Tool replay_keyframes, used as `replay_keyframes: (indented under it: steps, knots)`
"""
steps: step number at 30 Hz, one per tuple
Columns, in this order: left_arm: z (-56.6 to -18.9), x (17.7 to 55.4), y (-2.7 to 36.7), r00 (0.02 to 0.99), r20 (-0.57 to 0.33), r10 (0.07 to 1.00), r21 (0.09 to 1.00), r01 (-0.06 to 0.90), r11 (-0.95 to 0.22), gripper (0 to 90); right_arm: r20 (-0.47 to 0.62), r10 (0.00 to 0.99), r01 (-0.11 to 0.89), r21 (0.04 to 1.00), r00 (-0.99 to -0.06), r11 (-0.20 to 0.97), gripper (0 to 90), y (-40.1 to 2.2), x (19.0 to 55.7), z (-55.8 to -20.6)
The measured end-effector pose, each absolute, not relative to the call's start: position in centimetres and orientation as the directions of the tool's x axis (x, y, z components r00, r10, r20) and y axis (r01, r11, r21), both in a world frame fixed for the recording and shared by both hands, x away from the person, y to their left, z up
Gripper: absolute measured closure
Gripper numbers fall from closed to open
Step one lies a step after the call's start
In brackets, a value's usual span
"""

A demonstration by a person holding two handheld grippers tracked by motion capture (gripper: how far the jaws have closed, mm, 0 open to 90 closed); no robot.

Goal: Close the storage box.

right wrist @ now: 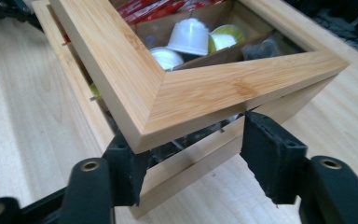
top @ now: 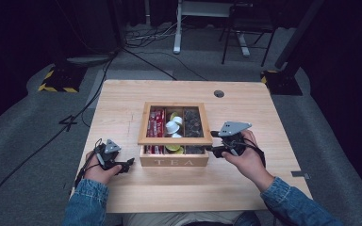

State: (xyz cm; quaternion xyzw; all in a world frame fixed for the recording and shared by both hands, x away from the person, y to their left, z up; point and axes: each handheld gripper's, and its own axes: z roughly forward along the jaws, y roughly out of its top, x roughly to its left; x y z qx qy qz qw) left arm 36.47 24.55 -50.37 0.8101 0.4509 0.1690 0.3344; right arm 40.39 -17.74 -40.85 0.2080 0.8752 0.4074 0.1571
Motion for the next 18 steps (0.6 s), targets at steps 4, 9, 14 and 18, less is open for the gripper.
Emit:
replay_keyframes:
  steps: [4, 9, 14, 18]
  knots:
    - [-50.37, 36.47, 24.53, 0.536, -0.028, 0.844, 0.694, 0.618, -0.369, 19.2, -0.102, 0.475, 0.233, 0.77, -0.874, 0.594, 50.6, -17.48, 40.21, -41.45]
    - [-50.38, 36.47, 24.54, 0.536, -0.029, 0.844, 0.694, 0.618, -0.369, 19.2, -0.097, 0.479, 0.241, 0.767, -0.873, 0.595, 48.8, -17.38, 40.09, -41.82]
    - [-50.37, 36.47, 24.53, 0.536, -0.028, 0.844, 0.694, 0.618, -0.369, 19.2, -0.111, 0.484, 0.239, 0.761, -0.868, 0.603, 48.2, -17.37, 39.81, -41.86]
    - [-50.37, 36.47, 24.53, 0.536, -0.028, 0.844, 0.694, 0.618, -0.37, 19.2, -0.133, 0.487, 0.234, 0.749, -0.863, 0.619, 46.6, -17.28, 39.52, -41.97]
